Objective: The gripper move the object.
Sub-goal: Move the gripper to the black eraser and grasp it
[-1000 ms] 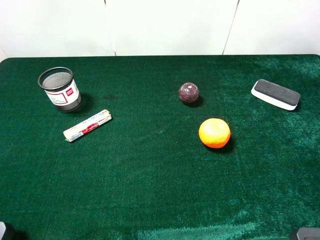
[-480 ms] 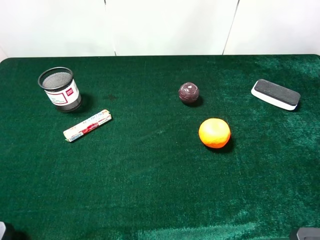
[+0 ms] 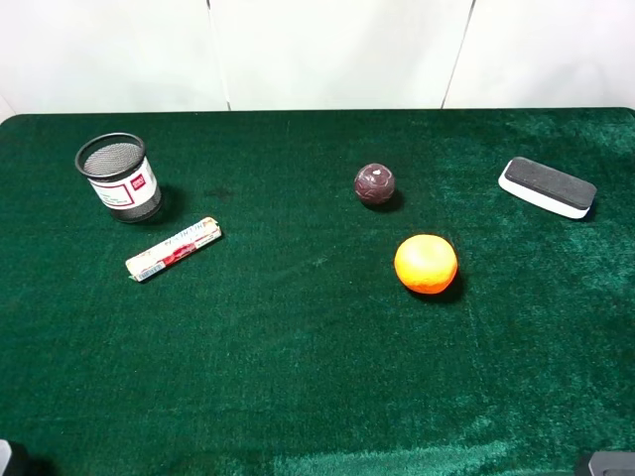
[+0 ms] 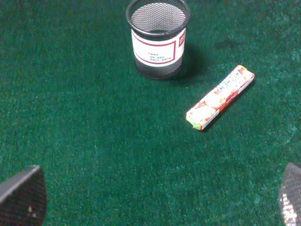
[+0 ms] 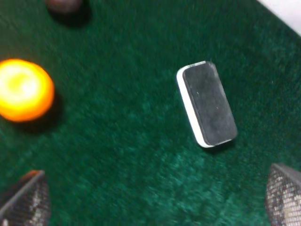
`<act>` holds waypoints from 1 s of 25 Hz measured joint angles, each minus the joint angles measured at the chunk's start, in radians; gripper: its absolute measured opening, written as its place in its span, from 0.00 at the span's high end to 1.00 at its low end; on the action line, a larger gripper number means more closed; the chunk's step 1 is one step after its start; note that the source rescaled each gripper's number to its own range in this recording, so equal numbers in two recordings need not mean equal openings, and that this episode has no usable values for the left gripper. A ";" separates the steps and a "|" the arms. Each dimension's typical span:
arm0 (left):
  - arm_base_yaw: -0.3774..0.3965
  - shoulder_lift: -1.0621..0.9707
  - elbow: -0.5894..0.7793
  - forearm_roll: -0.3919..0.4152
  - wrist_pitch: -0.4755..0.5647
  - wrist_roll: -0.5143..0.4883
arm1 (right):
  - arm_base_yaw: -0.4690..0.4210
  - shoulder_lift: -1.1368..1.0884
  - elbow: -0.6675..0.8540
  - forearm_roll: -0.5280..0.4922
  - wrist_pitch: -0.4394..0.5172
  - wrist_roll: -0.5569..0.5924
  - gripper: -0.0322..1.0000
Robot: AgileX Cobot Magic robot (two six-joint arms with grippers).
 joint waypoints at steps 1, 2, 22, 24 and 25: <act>0.000 0.000 0.000 0.000 0.000 0.000 | 0.000 0.038 -0.030 -0.016 0.015 -0.013 0.00; 0.000 0.000 0.000 0.000 0.000 0.000 | 0.000 0.088 -0.065 -0.030 0.028 -0.024 0.00; 0.000 0.000 0.000 0.000 0.000 0.000 | -0.081 0.631 -0.253 -0.095 -0.076 -0.148 0.00; 0.000 0.000 0.000 0.000 0.000 0.000 | -0.081 0.663 -0.253 -0.095 -0.101 -0.148 0.00; 0.000 0.000 0.000 0.000 0.000 0.000 | -0.081 0.681 -0.253 -0.095 -0.116 -0.149 0.00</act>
